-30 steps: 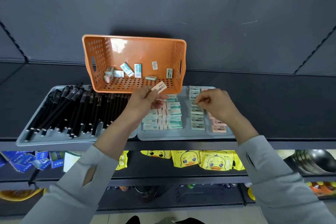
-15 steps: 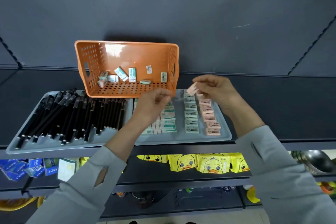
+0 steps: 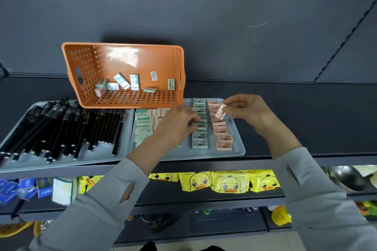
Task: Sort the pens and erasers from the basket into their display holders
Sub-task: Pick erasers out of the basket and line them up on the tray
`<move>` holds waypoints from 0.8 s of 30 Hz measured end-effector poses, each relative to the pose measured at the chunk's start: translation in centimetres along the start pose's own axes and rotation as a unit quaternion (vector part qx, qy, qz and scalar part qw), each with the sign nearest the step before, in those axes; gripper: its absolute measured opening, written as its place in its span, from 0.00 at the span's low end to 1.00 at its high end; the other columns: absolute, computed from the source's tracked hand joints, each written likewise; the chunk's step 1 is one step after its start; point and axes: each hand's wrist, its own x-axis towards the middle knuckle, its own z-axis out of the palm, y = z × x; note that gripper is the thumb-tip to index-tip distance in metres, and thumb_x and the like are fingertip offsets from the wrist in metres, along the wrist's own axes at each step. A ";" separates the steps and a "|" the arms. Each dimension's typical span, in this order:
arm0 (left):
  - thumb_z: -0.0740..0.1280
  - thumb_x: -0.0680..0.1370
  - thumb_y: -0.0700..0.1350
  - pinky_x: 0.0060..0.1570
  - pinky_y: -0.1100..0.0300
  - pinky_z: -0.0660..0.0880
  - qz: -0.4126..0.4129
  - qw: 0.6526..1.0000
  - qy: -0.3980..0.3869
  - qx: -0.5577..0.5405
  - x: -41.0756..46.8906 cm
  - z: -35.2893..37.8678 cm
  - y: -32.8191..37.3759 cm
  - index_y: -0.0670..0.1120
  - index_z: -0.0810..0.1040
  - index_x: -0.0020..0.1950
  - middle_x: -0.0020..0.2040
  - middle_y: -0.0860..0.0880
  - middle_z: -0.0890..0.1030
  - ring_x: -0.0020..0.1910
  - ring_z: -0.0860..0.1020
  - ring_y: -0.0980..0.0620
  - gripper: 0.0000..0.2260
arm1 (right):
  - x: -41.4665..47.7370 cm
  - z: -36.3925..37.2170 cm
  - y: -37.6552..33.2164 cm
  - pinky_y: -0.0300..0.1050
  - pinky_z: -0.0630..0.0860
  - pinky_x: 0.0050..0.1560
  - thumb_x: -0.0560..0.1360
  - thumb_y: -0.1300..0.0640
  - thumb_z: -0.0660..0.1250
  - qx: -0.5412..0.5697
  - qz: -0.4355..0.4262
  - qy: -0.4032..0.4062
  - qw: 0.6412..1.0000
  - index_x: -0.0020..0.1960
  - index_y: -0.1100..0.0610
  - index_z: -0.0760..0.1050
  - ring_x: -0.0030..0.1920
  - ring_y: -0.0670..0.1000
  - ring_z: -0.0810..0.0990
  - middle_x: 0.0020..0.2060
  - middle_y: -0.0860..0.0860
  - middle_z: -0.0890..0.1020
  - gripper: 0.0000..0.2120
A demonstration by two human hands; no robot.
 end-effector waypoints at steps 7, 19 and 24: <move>0.73 0.74 0.45 0.60 0.56 0.70 -0.008 1.000 0.009 0.014 0.2 0.6 -0.1 0.49 0.82 0.57 0.58 0.49 0.80 0.58 0.75 0.50 0.12 | 0.2 -0.6 0.6 0.29 0.74 0.36 0.75 0.66 0.70 -0.074 -0.021 -0.046 0.996 0.50 0.57 0.83 0.39 0.38 0.81 0.45 0.49 0.85 0.07; 0.74 0.74 0.45 0.55 0.58 0.70 -0.018 0.999 0.034 0.005 -0.1 0.8 0.1 0.48 0.82 0.54 0.54 0.49 0.80 0.54 0.76 0.50 0.10 | -0.8 -0.2 1.8 0.37 0.75 0.40 0.71 0.57 0.76 -0.224 -0.028 -0.079 0.971 0.43 0.47 0.81 0.40 0.47 0.81 0.41 0.51 0.85 0.07; 0.74 0.73 0.45 0.56 0.58 0.70 -0.011 0.999 0.043 0.001 -0.2 0.9 -0.2 0.48 0.82 0.54 0.54 0.50 0.81 0.54 0.76 0.51 0.10 | -0.7 0.6 1.3 0.39 0.70 0.41 0.69 0.53 0.77 -0.330 -0.078 -0.043 0.940 0.43 0.47 0.83 0.39 0.46 0.77 0.37 0.46 0.81 0.05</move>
